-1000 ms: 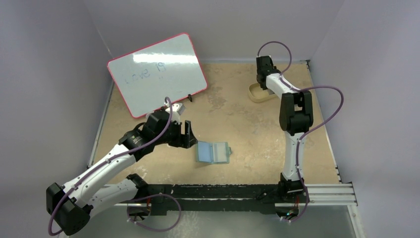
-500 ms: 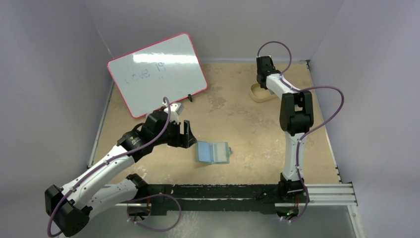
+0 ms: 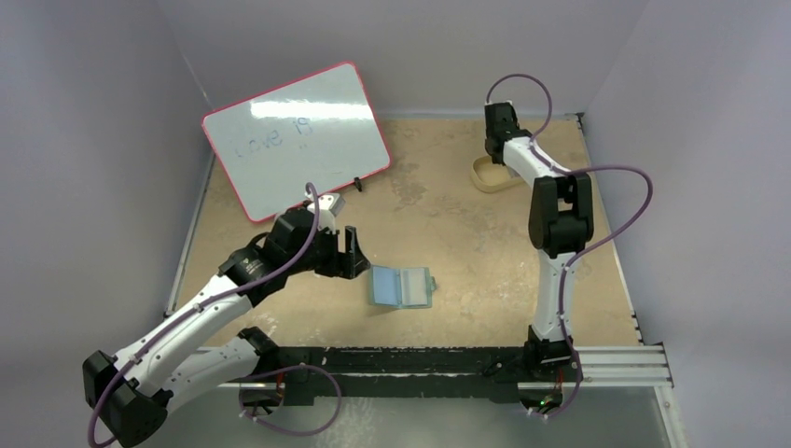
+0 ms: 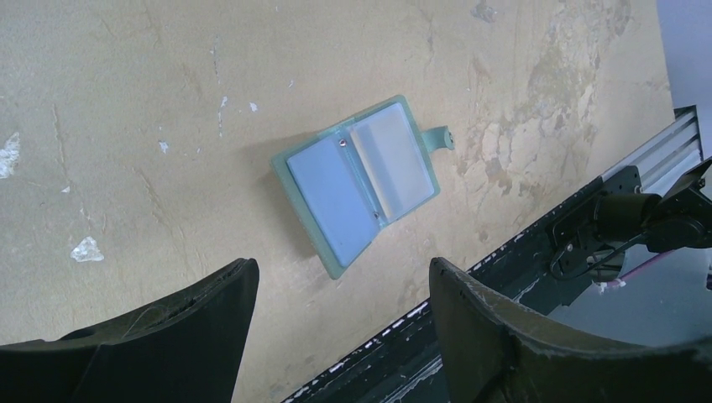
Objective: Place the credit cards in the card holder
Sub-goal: Pick up the credit card from the storage box.
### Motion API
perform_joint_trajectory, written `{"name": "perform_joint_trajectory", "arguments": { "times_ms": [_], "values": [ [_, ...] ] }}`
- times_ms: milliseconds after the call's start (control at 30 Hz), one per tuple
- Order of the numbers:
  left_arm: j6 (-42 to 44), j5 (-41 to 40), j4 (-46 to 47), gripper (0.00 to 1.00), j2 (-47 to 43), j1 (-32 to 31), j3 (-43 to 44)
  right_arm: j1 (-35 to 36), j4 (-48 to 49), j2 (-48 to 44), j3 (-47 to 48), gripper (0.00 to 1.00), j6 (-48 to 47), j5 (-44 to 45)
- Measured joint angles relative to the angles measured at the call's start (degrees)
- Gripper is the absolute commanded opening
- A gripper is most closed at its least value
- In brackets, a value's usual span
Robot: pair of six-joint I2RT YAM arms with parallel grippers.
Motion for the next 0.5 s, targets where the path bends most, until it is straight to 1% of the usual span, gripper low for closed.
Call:
{"name": "perform_joint_trajectory", "arguments": {
  "times_ms": [133,300,400,500],
  "values": [
    [0.0,0.0,0.0,0.74,-1.0,0.0,0.0,0.0,-0.3,-0.3,0.2,0.16,0.7,0.0],
    [0.0,0.0,0.0,0.74,-1.3,0.0,0.0,0.0,-3.3,-0.3,2.4,0.07,1.5,-0.6],
    [0.0,0.0,0.0,0.74,-1.3,0.0,0.0,0.0,-4.8,-0.5,5.0,0.05,2.3,-1.9],
    [0.0,-0.2,0.0,0.74,-1.3,0.0,0.0,0.4,-6.0,-2.2,5.1,0.01,3.9,-4.9]
  ]
}}
